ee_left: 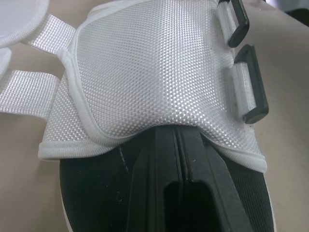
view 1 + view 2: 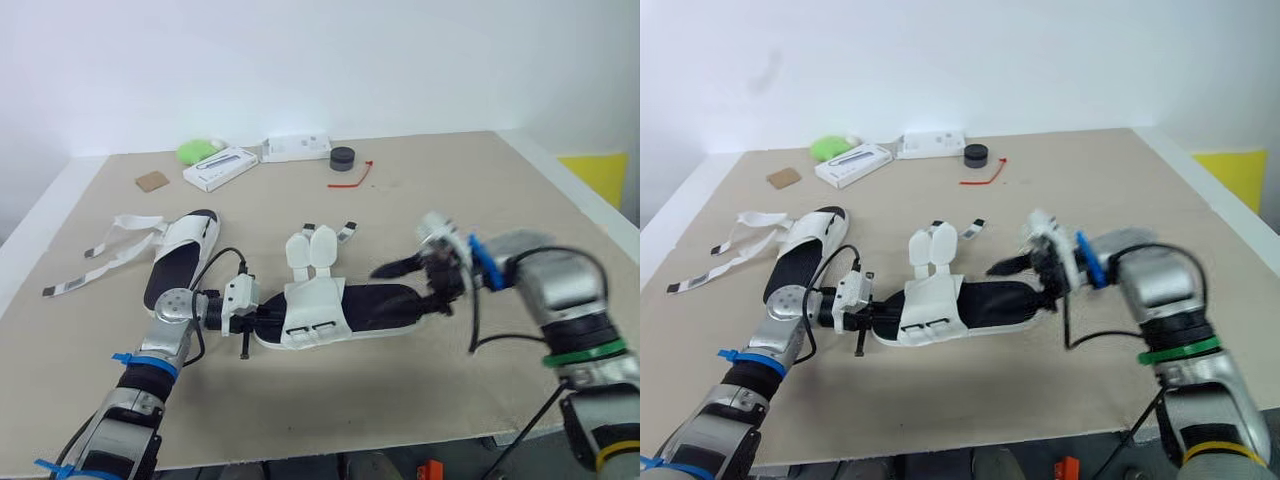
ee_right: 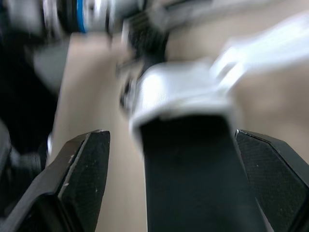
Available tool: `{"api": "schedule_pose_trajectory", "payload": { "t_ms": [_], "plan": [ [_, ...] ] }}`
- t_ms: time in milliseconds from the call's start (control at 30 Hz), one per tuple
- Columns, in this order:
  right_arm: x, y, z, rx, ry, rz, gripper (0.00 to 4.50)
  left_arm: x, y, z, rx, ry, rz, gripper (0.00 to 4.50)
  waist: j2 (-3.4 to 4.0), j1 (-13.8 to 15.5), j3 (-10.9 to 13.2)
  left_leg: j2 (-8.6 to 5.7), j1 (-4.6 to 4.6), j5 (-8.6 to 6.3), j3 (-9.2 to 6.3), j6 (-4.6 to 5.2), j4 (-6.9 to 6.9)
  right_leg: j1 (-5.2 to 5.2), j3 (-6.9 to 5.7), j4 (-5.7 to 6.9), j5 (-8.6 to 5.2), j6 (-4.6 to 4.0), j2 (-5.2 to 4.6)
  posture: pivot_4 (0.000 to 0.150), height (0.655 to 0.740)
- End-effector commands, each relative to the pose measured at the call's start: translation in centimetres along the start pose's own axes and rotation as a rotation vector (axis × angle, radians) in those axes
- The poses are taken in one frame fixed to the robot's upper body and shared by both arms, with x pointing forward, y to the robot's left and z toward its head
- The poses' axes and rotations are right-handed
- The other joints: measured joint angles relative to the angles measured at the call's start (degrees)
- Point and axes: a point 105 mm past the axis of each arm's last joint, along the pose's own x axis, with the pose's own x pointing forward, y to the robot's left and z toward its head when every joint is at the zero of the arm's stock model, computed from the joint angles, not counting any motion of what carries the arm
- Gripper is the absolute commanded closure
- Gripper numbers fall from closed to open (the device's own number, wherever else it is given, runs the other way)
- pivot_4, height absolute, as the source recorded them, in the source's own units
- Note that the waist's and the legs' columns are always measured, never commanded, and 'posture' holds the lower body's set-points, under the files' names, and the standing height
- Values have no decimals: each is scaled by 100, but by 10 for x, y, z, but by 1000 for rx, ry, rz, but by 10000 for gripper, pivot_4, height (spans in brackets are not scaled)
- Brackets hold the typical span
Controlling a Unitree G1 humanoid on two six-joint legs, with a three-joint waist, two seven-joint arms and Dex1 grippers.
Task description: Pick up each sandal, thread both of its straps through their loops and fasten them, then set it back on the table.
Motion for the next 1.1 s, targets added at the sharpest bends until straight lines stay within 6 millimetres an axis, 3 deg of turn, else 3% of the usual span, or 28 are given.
{"api": "schedule_pose_trajectory", "payload": {
  "t_ms": [33, 200, 333, 667, 833, 1100],
  "plan": [
    [1, -12, 28, 86, -90, -76, 405, -1, -47, -65, -262, 191, -94, 45000, 2, 6, -1, 1, 4, -1, -9, 3, 0, 1, -2, 0, 0, -1, 5, 1500, 7400],
    [26, -33, 36, 376, -93, -127, 405, 1, -49, -66, -255, 198, -104, 45000, 7, 4, -6, -4, 3, -4, -7, 0, 0, -3, 3, 0, -2, -6, -2, 1500, 7400],
    [37, -38, 33, 445, -69, -121, 405, 2, -48, -65, -246, 195, -101, 45000, 22, 32, -15, -7, -8, -16, -11, 18, -1, -5, 5, 0, -11, -7, 3, 1500, 7400],
    [72, -37, 14, 484, -6, -42, 405, 4, -43, -62, -231, 185, -77, 45000, 26, 23, -20, -12, -14, -23, -15, 29, 2, -4, 5, -1, -19, 1, 4, 1500, 7400],
    [90, -47, 19, 478, -46, -44, 405, 5, -45, -61, -228, 179, -75, 45000, 22, 23, -19, -12, -15, -23, -16, 29, 4, -3, 5, -1, -19, 1, 4, 1500, 7400],
    [94, -64, 28, 454, -110, -88, 405, 3, -48, -62, -227, 179, -64, 45000, 16, 22, -16, -15, -19, -23, -18, 29, 2, -3, 5, -1, -22, 2, 4, 1500, 7400]
  ]
}}
